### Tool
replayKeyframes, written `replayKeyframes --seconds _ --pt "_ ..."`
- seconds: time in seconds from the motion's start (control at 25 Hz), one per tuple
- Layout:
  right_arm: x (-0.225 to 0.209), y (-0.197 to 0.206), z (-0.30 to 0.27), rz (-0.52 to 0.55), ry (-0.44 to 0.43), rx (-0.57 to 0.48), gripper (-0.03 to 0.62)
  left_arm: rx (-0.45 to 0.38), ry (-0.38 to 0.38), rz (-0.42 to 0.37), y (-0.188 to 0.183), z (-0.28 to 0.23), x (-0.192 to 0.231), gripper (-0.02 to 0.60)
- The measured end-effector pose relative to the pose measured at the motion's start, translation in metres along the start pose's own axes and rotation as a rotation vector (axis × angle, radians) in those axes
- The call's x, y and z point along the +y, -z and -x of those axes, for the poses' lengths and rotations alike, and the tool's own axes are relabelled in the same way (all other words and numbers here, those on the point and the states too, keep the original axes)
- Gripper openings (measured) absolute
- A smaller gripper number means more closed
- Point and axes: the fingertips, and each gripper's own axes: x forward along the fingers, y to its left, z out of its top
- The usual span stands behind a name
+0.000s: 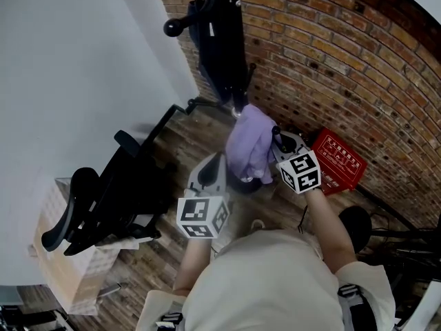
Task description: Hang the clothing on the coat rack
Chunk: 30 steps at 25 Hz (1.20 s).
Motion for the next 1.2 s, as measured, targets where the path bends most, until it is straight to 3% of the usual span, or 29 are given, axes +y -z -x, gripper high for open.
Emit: replayKeyframes --seconds 0.28,0.56,1.04,1.2 --pt "0.002 0.007 0.015 -0.03 0.023 -0.001 0.087 0.002 0.02 -0.004 0.0 0.005 -0.006 0.003" --pt "0.003 0.024 0.034 -0.05 0.066 0.046 0.11 0.007 0.048 -0.007 0.002 0.016 -0.015 0.003" --pt "0.044 0.025 0.081 -0.113 0.134 0.017 0.108 0.023 0.095 -0.016 0.007 0.055 -0.02 0.003" --pt "0.069 0.017 0.1 -0.131 0.163 -0.015 0.067 0.028 0.115 -0.02 0.012 0.074 -0.019 0.003"
